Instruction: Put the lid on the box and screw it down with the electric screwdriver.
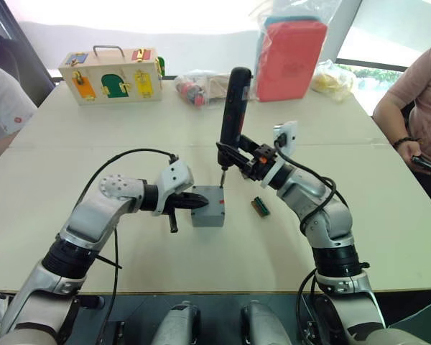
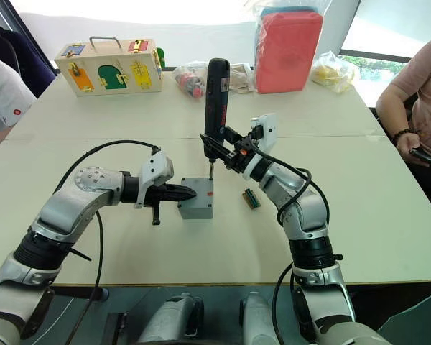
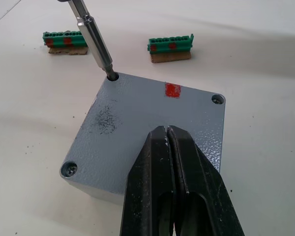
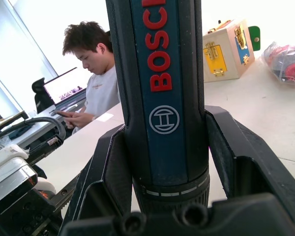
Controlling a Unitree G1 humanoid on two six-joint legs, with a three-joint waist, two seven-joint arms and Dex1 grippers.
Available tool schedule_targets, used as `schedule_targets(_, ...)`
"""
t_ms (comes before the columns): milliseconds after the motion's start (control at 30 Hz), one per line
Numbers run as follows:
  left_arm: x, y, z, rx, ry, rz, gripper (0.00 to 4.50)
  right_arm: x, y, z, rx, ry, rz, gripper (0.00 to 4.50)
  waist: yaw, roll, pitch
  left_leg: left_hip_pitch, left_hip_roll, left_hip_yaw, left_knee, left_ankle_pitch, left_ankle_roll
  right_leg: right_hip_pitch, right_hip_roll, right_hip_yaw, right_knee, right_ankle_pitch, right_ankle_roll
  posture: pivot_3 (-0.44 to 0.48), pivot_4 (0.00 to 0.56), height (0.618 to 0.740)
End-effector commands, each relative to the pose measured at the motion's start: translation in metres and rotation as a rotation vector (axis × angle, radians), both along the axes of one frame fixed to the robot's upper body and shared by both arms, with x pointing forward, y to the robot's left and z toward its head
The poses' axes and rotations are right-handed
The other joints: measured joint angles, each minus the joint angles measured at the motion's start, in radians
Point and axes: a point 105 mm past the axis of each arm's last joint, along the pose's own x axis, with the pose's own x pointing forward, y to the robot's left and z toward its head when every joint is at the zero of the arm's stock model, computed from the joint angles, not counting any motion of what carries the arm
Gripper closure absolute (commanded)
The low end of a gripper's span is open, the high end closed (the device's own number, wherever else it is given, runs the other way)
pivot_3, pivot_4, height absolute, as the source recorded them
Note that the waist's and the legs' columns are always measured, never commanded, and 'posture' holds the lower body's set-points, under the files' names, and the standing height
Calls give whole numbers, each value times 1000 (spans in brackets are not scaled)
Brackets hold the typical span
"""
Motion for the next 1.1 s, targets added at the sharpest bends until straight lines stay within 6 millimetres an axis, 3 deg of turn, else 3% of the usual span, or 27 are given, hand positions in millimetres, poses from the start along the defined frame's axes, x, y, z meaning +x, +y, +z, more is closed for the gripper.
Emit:
schedule_targets(33, 2, 4, -4, 21, 11, 22, 4500, -4, 0, -2, -44, -36, 8, 2669, 0, 0, 0, 1, 0, 0, 0, 0, 0, 0, 0, 0, 0, 0, 0, 0, 150, 738)
schedule_targets(533, -2, 6, -21, 59, 51, 13, 4500, -18, 11, -53, -144, 53, 35, 2669, 0, 0, -4, 20, 1, 0, -5, -5, 7, 21, 1, 0, -8, 0, 0, 0, 150, 738)
schedule_targets(1100, -1, 4, -23, 48, 51, 23, 4500, -12, 5, -43, -155, 26, 21, 2669, 0, 2, -13, 21, 1, -1, -6, -5, 8, 22, -1, 1, -10, -1, 0, 0, 150, 738)
